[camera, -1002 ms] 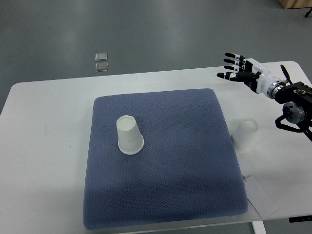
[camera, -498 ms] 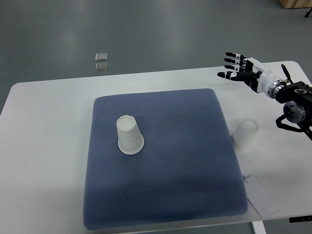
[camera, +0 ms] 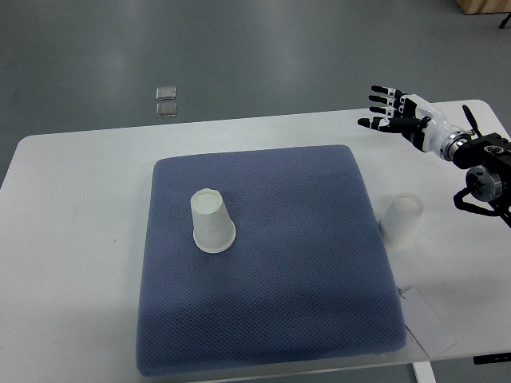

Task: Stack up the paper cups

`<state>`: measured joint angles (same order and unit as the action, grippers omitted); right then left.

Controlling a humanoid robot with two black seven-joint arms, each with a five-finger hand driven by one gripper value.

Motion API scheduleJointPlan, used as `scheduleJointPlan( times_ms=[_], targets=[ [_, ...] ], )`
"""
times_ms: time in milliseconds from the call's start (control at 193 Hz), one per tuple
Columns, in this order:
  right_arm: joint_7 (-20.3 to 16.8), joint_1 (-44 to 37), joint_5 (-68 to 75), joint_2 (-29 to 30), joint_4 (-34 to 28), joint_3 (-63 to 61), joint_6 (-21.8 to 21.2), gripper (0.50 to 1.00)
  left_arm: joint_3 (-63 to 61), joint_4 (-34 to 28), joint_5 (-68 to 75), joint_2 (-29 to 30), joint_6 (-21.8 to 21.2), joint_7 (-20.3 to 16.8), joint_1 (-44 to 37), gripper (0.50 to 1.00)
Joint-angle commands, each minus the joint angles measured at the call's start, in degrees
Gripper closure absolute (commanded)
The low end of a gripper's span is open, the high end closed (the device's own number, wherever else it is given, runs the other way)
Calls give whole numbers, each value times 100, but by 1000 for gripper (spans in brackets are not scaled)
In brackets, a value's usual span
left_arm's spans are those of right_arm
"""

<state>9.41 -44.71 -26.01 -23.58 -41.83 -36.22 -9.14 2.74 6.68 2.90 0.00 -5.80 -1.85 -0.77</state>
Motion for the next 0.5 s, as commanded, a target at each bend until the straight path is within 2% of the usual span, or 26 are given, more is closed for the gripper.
scheduleJointPlan(
  times_ms=[0,493],
  targets=[
    [0,6,0,-15,-9,-17,-17,583,-1,0,0,0,0,0,-2,500],
    [8,6,0,-41,-62,-8,-52,583,-1,0,0,0,0,0,-2,500]
  ],
)
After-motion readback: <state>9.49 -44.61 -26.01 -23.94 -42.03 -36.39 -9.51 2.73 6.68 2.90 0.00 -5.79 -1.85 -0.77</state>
